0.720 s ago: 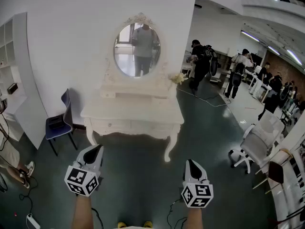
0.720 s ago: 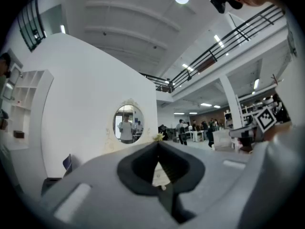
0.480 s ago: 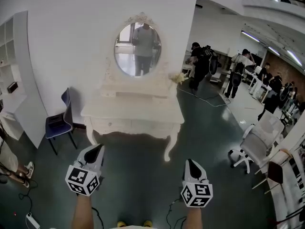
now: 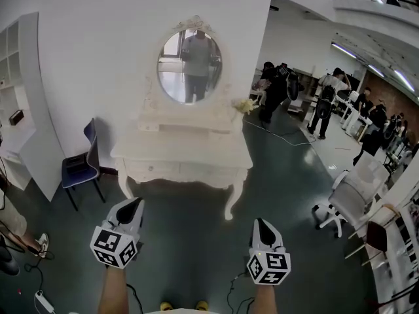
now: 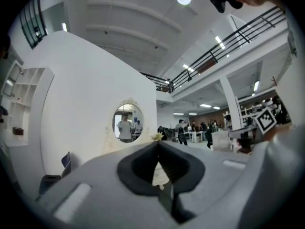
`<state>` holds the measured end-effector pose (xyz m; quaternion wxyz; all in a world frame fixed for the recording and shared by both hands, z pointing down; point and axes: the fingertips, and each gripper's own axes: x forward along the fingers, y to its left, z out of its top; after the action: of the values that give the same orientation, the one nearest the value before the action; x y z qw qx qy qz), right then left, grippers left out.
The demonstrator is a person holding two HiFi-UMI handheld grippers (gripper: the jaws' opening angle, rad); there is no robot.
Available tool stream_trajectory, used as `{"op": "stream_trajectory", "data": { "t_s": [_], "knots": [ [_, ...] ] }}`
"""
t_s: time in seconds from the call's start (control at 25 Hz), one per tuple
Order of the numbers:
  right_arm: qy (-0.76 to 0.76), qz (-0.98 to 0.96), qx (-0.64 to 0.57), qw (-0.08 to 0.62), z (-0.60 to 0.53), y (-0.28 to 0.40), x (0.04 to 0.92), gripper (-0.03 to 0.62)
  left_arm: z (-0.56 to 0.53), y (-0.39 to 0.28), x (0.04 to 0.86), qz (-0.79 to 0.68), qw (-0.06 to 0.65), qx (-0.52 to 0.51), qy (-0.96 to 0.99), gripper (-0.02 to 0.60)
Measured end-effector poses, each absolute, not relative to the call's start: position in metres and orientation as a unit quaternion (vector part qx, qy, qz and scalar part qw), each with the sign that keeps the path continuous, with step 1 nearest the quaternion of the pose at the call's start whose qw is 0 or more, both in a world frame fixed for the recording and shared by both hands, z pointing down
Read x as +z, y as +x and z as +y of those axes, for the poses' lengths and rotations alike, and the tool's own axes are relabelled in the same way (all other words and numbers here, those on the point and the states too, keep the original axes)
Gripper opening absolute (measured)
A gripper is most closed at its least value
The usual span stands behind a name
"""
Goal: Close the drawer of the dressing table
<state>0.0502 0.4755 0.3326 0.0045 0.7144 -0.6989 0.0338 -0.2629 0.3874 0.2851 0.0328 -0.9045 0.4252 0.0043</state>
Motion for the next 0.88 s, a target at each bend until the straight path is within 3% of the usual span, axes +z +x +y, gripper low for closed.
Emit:
{"op": "stream_trajectory", "data": {
  "t_s": [0.32,0.52,0.88],
  "knots": [
    [0.713,-0.700,0.031,0.011,0.473,0.042,0.334,0.012,0.386,-0.268,0.288,0.422,0.029,0.004,-0.906,-0.002],
    [0.716,-0.697,0.036,0.013,0.472,0.041,0.338,0.071,0.387,-0.269,0.290,0.420,0.029,0.003,-0.907,-0.002],
    [0.717,-0.696,0.043,0.015,0.464,0.028,0.339,0.075,0.383,-0.278,0.290,0.416,0.022,0.004,-0.909,-0.002]
  ]
}}
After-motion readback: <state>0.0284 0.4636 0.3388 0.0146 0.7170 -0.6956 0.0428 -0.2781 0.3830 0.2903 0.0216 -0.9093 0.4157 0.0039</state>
